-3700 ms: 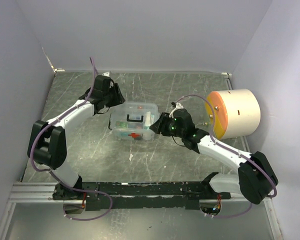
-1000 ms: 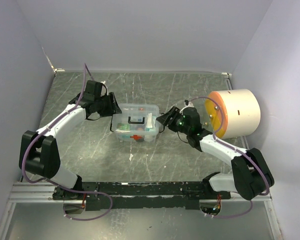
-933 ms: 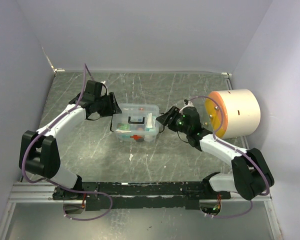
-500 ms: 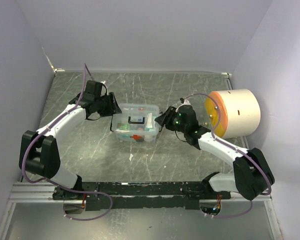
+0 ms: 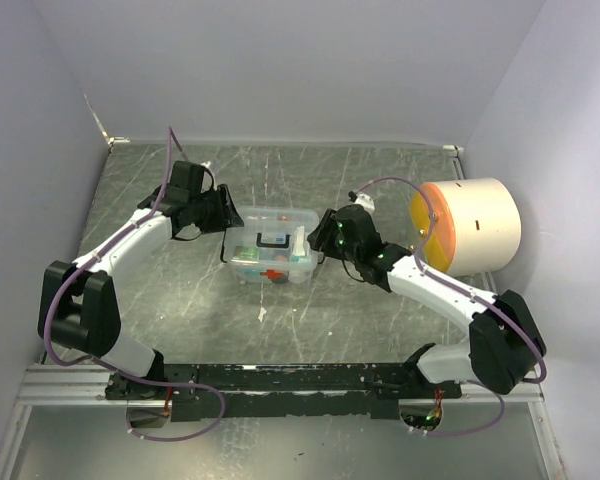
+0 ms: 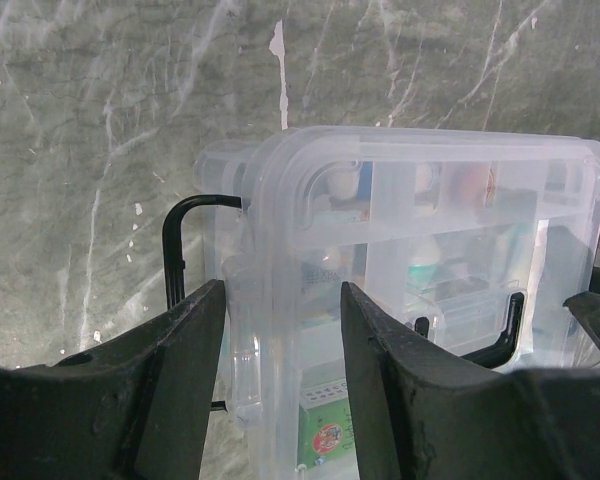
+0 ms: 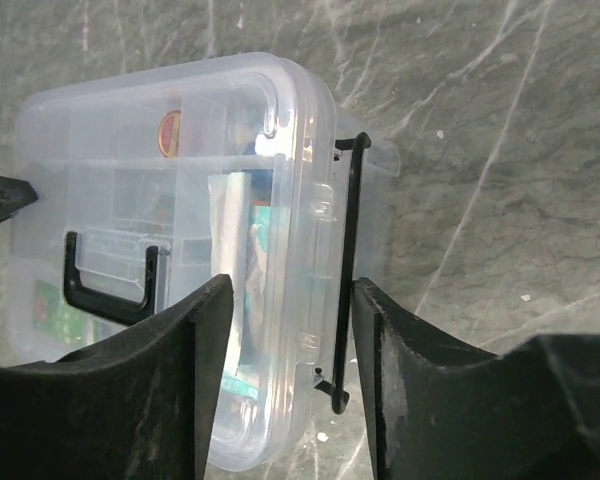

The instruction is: Organize the medicine kit

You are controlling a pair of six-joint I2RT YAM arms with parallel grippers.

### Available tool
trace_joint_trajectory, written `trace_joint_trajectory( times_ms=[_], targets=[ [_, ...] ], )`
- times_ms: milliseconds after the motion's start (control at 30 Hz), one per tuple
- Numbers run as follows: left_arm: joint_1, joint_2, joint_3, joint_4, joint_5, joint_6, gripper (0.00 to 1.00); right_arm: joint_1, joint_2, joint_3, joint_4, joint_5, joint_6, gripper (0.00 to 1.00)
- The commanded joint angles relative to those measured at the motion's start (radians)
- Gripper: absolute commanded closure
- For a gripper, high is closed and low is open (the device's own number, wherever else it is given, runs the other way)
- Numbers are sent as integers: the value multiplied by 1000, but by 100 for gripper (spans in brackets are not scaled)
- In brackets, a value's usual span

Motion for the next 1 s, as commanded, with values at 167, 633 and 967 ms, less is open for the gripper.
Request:
trace_joint_trajectory(
  times_ms=[167, 633, 967],
  targets=[
    [-7, 45, -42, -48, 10, 24, 43, 26, 59, 48, -120, 104, -40, 45],
    [-6, 41, -44, -46, 17, 22, 43, 85, 117, 118, -223, 250, -41, 60],
    [-7, 37, -47, -41, 32, 22, 50, 104, 124, 157, -252, 261, -51, 73]
  ],
)
